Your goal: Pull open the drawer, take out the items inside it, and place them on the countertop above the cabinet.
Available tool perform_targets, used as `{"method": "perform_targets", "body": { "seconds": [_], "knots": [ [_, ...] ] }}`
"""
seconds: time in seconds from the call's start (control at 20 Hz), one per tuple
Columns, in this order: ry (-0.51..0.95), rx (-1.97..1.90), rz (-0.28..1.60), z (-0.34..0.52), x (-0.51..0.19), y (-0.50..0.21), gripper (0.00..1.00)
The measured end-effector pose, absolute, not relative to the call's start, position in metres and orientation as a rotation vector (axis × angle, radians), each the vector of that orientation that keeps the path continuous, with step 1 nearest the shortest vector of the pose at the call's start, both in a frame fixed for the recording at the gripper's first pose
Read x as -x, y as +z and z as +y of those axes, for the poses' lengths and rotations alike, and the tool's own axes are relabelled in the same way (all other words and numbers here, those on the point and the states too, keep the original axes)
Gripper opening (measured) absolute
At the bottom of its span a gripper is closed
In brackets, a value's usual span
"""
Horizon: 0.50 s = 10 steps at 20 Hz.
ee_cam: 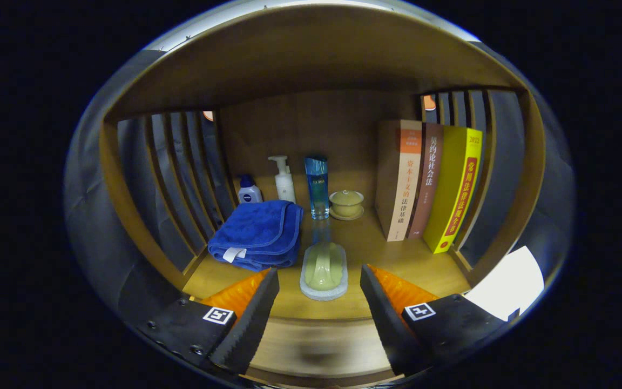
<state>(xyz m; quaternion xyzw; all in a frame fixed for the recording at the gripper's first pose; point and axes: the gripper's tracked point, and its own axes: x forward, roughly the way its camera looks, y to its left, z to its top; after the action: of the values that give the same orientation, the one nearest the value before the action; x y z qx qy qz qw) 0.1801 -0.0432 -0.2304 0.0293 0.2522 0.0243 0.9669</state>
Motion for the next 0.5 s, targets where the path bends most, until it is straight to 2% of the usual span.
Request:
{"method": "perform_targets", "body": {
  "seconds": [0.25,0.5],
  "knots": [
    [0.034,0.011,0.398,-0.047,-0.135,-0.187,0.99],
    [0.032,-0.014,0.350,-0.039,-0.083,-0.183,0.99]
  ]
}}
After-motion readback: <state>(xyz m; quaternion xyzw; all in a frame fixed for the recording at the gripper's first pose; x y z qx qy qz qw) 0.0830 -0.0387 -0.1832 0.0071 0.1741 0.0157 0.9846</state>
